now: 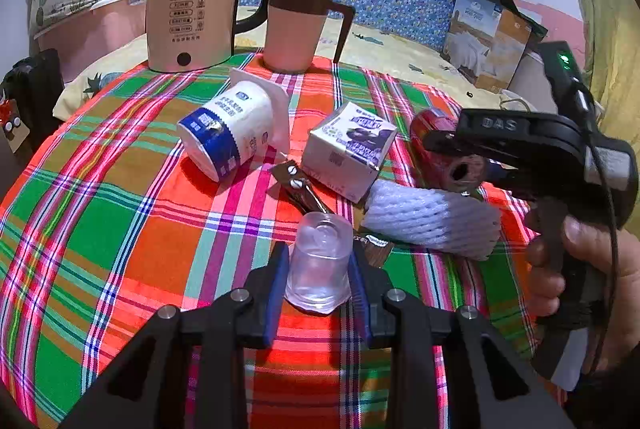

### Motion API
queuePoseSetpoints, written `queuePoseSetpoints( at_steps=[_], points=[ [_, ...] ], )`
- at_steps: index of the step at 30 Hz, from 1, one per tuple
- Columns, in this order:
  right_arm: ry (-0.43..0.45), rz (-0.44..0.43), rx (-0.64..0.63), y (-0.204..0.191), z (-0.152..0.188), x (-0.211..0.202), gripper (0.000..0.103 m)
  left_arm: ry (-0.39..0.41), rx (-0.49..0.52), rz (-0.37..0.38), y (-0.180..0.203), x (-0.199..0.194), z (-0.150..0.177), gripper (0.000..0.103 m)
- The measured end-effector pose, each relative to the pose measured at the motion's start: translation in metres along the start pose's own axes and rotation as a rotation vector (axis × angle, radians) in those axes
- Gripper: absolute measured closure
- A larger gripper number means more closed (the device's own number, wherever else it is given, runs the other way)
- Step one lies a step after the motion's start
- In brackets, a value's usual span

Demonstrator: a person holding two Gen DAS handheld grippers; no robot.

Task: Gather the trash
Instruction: 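Grasp a red can with right tool while left tool grasps the clear plastic cup, then carry the red can and clear cup over the white bin with both tools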

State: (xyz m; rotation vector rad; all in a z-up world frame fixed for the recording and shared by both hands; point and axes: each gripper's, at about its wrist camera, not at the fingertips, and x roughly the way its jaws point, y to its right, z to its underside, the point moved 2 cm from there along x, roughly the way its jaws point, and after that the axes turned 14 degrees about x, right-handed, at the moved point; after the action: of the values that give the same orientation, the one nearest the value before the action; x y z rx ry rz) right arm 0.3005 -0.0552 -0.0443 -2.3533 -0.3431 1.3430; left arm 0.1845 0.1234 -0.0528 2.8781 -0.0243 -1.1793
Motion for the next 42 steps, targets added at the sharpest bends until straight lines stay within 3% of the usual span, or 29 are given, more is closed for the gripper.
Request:
queuePoseSetpoints(
  at_steps=[13, 26, 42],
  points=[
    [0.063, -0.019, -0.073, 0.026, 0.016, -0.047, 0.049, 0.035, 0.041, -0.019, 0.014, -0.018, 0.001, 0.072],
    [0.077, -0.063, -0.049, 0.055, 0.040, -0.086, 0.049, 0.069, 0.099, -0.024, 0.044, -0.050, 0.002, 0.072],
    [0.100, -0.091, -0.029, 0.082, 0.065, -0.122, 0.049, 0.100, 0.175, 0.036, 0.093, -0.076, 0.002, 0.072]
  ],
)
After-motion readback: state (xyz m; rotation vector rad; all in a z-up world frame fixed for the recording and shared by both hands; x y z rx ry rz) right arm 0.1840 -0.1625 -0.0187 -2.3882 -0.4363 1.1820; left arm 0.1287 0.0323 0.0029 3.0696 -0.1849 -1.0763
